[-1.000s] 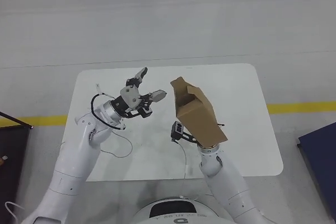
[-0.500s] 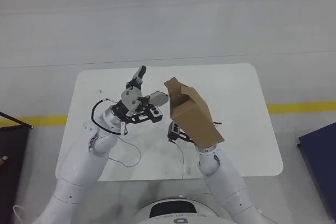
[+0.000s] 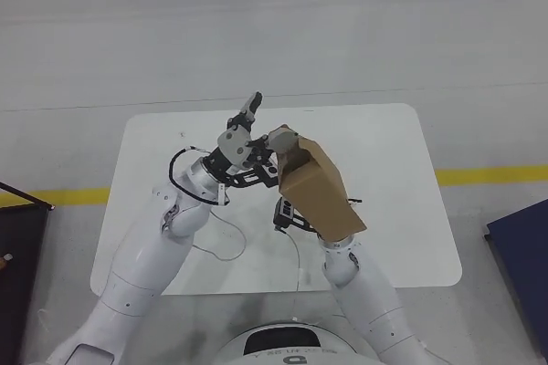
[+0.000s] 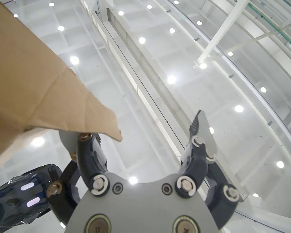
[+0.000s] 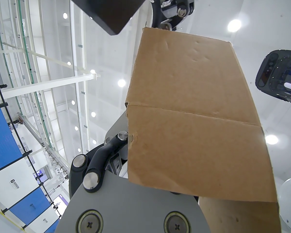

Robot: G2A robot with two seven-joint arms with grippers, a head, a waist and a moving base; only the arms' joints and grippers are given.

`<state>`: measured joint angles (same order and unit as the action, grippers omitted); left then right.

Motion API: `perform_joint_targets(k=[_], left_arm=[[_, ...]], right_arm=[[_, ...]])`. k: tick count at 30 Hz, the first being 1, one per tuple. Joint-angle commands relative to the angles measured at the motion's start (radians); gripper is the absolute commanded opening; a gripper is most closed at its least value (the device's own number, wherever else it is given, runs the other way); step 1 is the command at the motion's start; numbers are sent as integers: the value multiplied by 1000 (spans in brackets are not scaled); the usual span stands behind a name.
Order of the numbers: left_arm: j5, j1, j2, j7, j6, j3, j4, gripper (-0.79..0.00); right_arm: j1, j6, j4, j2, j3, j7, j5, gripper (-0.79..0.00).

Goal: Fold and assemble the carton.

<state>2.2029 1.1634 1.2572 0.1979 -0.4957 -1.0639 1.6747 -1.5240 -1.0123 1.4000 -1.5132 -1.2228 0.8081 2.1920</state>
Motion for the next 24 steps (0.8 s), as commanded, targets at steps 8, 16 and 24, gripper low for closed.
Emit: perform_joint_targets(k=[8,16,24], left_arm=[[21,5,5,-23,-43,-12,1,-283],[31,8,6,-49,-85,-29,20,-246],[-75,-2,4,-57,-144,-33,26,-262]], right_arm=[[5,0,-6,0,3,0,4,-785],[14,0,-12,-2,8,0,0,-785],[19,0,-16,-3,8,0,-1,-785]])
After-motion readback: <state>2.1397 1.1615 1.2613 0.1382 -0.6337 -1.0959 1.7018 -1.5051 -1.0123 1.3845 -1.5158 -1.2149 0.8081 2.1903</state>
